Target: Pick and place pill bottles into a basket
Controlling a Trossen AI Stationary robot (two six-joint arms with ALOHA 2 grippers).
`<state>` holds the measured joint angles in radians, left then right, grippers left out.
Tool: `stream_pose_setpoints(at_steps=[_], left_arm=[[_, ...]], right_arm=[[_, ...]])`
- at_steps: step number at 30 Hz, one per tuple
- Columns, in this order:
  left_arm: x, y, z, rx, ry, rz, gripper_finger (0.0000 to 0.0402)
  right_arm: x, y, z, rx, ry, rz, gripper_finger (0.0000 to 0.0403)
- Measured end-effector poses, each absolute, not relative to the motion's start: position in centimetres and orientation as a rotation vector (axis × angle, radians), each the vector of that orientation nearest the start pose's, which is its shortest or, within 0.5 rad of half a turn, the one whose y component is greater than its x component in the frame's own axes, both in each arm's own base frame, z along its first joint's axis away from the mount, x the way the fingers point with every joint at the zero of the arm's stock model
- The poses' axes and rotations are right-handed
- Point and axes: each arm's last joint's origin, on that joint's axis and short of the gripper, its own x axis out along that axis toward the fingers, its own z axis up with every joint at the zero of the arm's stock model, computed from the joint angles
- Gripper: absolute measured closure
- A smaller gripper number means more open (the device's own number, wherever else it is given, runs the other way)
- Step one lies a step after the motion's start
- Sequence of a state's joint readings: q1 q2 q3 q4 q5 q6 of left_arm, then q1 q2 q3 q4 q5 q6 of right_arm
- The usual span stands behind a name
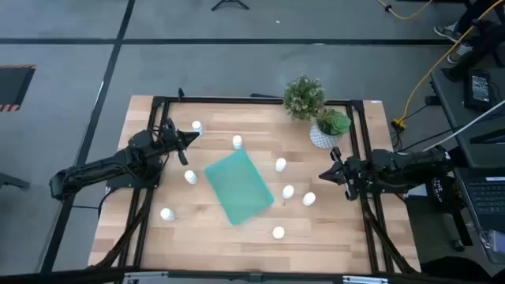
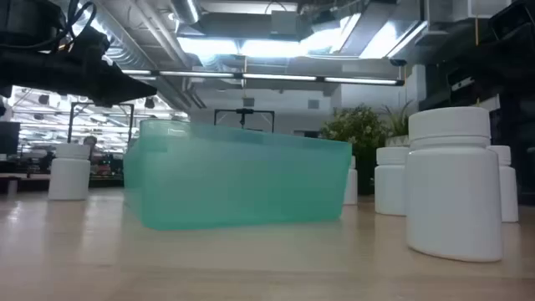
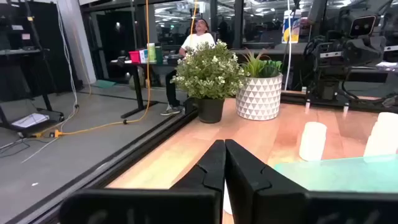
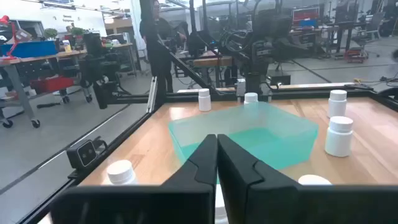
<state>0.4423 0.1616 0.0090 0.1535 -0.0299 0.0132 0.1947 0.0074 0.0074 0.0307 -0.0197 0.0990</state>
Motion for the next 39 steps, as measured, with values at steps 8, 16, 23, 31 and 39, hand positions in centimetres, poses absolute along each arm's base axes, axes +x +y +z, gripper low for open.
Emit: stream_pose_setpoints(at_steps=[8, 16, 23, 31, 39], left_arm=[[9.67, 4.67, 16.8, 0.013, 0.002, 0.472, 0.0397], [9.67, 4.67, 16.8, 0.013, 0.003, 0.472, 0.0398], [9.67, 4.67, 16.81, 0.013, 0.002, 0.472, 0.0398], [9.67, 4.67, 16.8, 0.013, 0.002, 0.472, 0.0397], [9.67, 4.67, 16.8, 0.013, 0.003, 0.472, 0.0398]], right_arm=[[9.57, 1.95, 16.85, 0.102, -0.02, 0.216, 0.0387], [9.57, 1.95, 16.84, 0.101, -0.02, 0.216, 0.0387], [9.57, 1.95, 16.84, 0.101, -0.02, 0.216, 0.0387], [9.57, 1.95, 16.84, 0.102, -0.02, 0.216, 0.0387], [9.57, 1.95, 16.84, 0.101, -0.02, 0.216, 0.0387]])
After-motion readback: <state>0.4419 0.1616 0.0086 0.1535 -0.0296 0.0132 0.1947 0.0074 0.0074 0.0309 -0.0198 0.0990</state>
